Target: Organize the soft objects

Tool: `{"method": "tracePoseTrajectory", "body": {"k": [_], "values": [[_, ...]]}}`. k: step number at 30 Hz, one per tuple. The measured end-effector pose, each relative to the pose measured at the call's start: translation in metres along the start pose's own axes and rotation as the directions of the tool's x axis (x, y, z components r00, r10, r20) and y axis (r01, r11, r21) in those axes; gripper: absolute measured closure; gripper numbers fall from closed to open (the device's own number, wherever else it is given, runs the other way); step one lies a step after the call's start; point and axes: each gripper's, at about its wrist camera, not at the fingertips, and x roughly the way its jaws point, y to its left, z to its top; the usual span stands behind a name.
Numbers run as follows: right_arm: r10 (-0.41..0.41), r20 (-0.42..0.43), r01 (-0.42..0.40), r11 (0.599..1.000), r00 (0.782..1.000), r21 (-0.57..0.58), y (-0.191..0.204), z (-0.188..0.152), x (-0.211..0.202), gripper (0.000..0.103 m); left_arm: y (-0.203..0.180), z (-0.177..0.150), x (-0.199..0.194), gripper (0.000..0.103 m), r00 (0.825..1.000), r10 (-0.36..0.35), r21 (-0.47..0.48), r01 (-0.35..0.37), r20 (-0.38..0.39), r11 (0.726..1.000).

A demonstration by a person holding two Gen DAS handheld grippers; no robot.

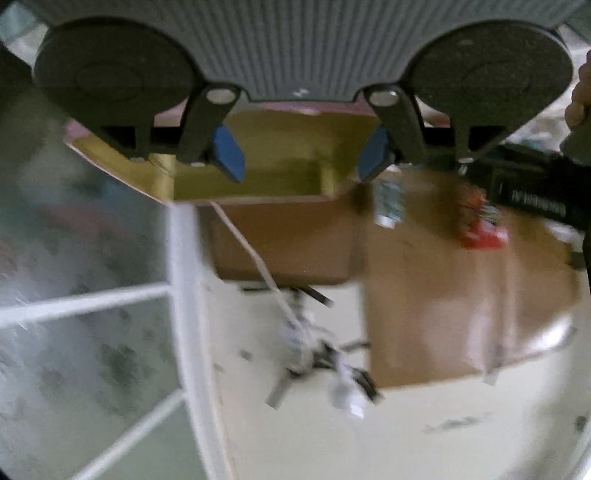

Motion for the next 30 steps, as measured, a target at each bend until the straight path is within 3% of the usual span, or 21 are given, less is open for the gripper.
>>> {"method": "tracePoseTrajectory", "body": {"k": [2, 4, 5, 9, 12, 14, 17, 22, 24, 25, 27, 30], "values": [[0.122, -0.009, -0.122, 0.993, 0.993, -0.002, 0.018, -0.001, 0.006, 0.000, 0.029, -0.010, -0.017, 0.052, 0.995, 0.097, -0.023, -0.097, 0.006, 0.995], [0.274, -0.041, -0.273, 0.962, 0.961, 0.024, 0.032, -0.004, 0.020, 0.000, 0.053, -0.018, -0.030, 0.052, 0.980, 0.198, -0.034, -0.198, 0.012, 0.980], [0.307, -0.071, -0.306, 0.952, 0.949, 0.026, 0.039, -0.004, 0.028, 0.000, 0.062, -0.020, -0.036, 0.052, 0.973, 0.229, -0.041, -0.228, 0.019, 0.973], [0.351, -0.192, -0.370, 0.926, 0.916, -0.076, 0.083, 0.001, 0.066, 0.000, 0.090, -0.024, -0.052, 0.052, 0.964, 0.263, -0.104, -0.257, 0.046, 0.961], [0.358, -0.250, -0.399, 0.907, 0.899, -0.134, 0.111, 0.003, 0.096, 0.018, 0.094, -0.024, -0.052, 0.052, 0.974, 0.223, -0.142, -0.215, 0.046, 0.966], [0.361, -0.299, -0.405, 0.909, 0.883, -0.097, 0.118, 0.010, 0.123, 0.031, 0.095, -0.024, -0.050, 0.052, 0.979, 0.198, -0.135, -0.190, 0.044, 0.972], [0.317, -0.357, -0.392, 0.906, 0.879, -0.161, 0.140, 0.014, 0.154, 0.033, 0.092, -0.026, -0.052, 0.050, 0.981, 0.188, -0.112, -0.181, 0.056, 0.977], [0.218, -0.452, -0.400, 0.845, 0.865, -0.356, 0.171, -0.008, 0.196, 0.037, 0.088, -0.029, -0.056, 0.043, 0.980, 0.181, -0.087, -0.174, 0.084, 0.981], [0.246, -0.478, -0.426, 0.847, 0.843, -0.316, 0.171, -0.012, 0.208, 0.084, 0.089, -0.029, -0.058, 0.039, 0.980, 0.176, -0.095, -0.167, 0.090, 0.981], [0.280, -0.484, -0.435, 0.866, 0.829, -0.245, 0.164, -0.008, 0.212, 0.088, 0.089, -0.030, -0.059, 0.039, 0.981, 0.174, -0.102, -0.165, 0.091, 0.981], [0.324, -0.445, -0.419, 0.898, 0.835, -0.131, 0.149, 0.004, 0.207, 0.093, 0.091, -0.031, -0.060, 0.038, 0.981, 0.172, -0.119, -0.161, 0.089, 0.980], [0.308, -0.373, -0.357, 0.931, 0.875, -0.070, 0.128, 0.017, 0.192, 0.097, 0.092, -0.032, -0.060, 0.037, 0.982, 0.169, -0.134, -0.157, 0.085, 0.978]]}}
